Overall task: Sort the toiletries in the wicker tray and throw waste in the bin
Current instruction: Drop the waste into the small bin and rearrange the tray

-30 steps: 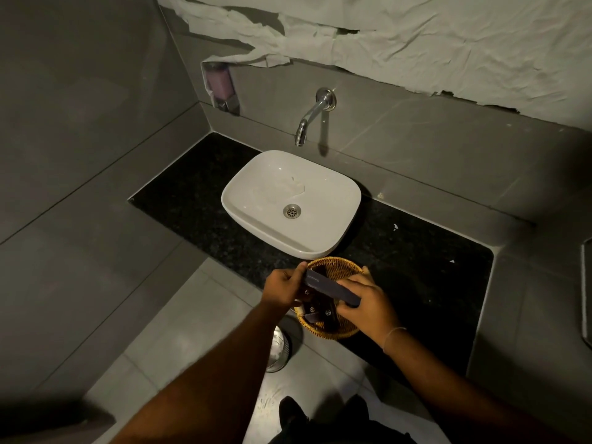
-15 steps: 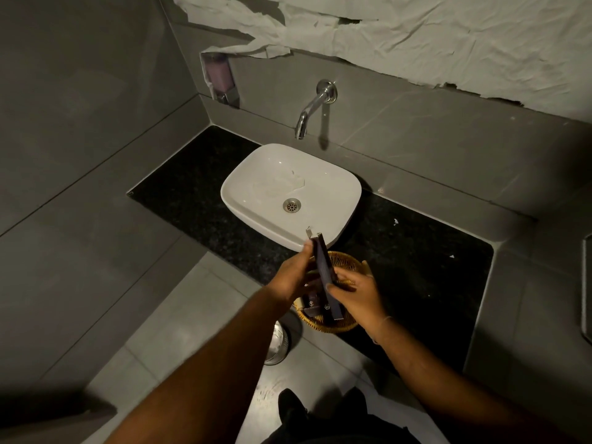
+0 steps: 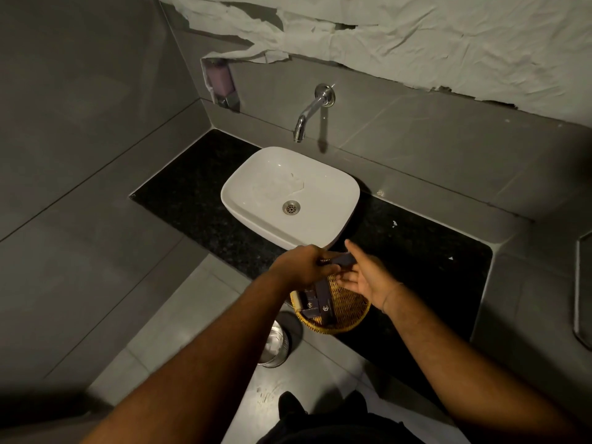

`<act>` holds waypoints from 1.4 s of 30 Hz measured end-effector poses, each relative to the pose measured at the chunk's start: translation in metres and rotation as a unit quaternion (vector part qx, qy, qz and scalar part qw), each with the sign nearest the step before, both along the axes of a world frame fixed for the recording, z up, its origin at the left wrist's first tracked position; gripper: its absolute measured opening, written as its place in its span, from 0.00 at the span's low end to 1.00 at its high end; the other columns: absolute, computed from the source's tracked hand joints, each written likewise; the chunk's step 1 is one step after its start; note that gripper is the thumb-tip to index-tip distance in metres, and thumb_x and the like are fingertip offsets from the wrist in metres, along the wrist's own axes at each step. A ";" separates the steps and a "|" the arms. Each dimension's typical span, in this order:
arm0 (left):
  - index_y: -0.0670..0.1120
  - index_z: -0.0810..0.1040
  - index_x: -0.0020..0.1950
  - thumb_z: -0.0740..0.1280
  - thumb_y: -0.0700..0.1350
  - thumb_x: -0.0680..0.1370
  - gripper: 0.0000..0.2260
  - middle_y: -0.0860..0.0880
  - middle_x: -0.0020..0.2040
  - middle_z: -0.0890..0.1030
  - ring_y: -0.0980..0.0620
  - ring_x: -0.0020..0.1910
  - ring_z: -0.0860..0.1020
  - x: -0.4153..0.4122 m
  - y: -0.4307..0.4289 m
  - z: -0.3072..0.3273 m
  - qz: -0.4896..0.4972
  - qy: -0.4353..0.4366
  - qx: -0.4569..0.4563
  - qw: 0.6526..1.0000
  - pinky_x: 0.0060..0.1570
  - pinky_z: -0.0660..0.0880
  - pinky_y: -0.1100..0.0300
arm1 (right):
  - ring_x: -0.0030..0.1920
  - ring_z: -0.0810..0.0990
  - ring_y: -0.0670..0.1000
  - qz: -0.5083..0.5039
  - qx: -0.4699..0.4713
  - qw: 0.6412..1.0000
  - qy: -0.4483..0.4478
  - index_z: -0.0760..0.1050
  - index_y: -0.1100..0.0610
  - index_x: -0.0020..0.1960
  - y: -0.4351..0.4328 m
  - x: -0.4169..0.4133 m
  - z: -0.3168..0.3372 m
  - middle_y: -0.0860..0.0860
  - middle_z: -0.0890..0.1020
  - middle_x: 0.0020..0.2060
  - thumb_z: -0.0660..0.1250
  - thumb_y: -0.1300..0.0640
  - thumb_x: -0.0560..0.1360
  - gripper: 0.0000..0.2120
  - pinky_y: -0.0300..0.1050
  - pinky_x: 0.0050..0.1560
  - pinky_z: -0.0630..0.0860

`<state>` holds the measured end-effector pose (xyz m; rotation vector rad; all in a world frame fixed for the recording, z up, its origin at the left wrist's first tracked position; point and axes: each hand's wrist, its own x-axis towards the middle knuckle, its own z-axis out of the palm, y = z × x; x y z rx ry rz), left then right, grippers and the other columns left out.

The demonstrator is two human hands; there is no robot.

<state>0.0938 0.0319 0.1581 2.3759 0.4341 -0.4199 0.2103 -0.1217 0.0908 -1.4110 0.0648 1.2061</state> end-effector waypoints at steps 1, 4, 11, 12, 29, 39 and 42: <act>0.57 0.78 0.78 0.66 0.56 0.86 0.20 0.46 0.61 0.88 0.46 0.56 0.87 0.005 -0.002 0.010 -0.027 0.034 0.046 0.998 0.63 0.83 0.46 | 0.50 0.90 0.53 0.003 -0.002 1.000 0.012 0.81 0.55 0.63 0.002 -0.004 -0.003 0.56 0.89 0.53 0.71 0.37 0.77 0.25 0.46 0.42 0.86; 0.54 0.79 0.76 0.71 0.58 0.83 0.22 0.48 0.52 0.88 0.50 0.44 0.85 0.014 -0.010 0.036 -0.081 0.118 0.151 0.978 0.56 0.85 0.51 | 0.52 0.88 0.58 -0.040 -0.003 0.998 0.048 0.81 0.56 0.59 0.007 -0.018 -0.010 0.60 0.88 0.54 0.73 0.45 0.77 0.18 0.55 0.53 0.85; 0.47 0.83 0.67 0.72 0.60 0.82 0.21 0.51 0.36 0.73 0.49 0.43 0.79 0.031 -0.030 0.061 -0.143 0.188 0.317 0.919 0.47 0.75 0.52 | 0.36 0.84 0.53 -0.117 0.000 0.977 0.180 0.76 0.57 0.52 0.011 -0.036 -0.020 0.58 0.87 0.37 0.67 0.51 0.82 0.09 0.44 0.37 0.82; 0.46 0.83 0.66 0.72 0.59 0.83 0.20 0.51 0.36 0.73 0.49 0.41 0.77 0.032 -0.032 0.061 -0.142 0.189 0.329 0.914 0.46 0.73 0.52 | 0.36 0.82 0.51 -0.124 -0.010 0.978 0.166 0.76 0.56 0.51 0.013 -0.036 -0.019 0.57 0.87 0.43 0.67 0.51 0.82 0.08 0.44 0.38 0.79; 0.49 0.84 0.60 0.71 0.59 0.81 0.16 0.49 0.48 0.81 0.46 0.53 0.85 -0.057 0.018 -0.022 0.074 0.143 0.143 0.977 0.59 0.85 0.45 | 0.52 0.87 0.60 -0.129 -0.196 0.964 -0.124 0.74 0.53 0.75 0.003 -0.030 -0.061 0.60 0.85 0.57 0.71 0.52 0.80 0.24 0.54 0.50 0.85; 0.51 0.84 0.60 0.78 0.53 0.75 0.15 0.51 0.40 0.85 0.47 0.43 0.85 -0.207 0.038 -0.123 0.426 0.102 -0.002 0.899 0.46 0.80 0.53 | 0.39 0.85 0.54 -0.125 -0.287 0.922 -0.227 0.84 0.64 0.52 -0.015 -0.039 -0.098 0.60 0.88 0.48 0.71 0.52 0.81 0.14 0.41 0.34 0.77; 0.50 0.86 0.61 0.78 0.51 0.75 0.15 0.52 0.41 0.84 0.45 0.45 0.85 -0.226 0.041 -0.152 0.473 0.077 -0.005 0.878 0.44 0.77 0.56 | 0.44 0.88 0.57 -0.113 -0.282 0.924 -0.232 0.85 0.62 0.55 -0.012 -0.056 -0.105 0.58 0.88 0.48 0.71 0.53 0.80 0.12 0.47 0.41 0.84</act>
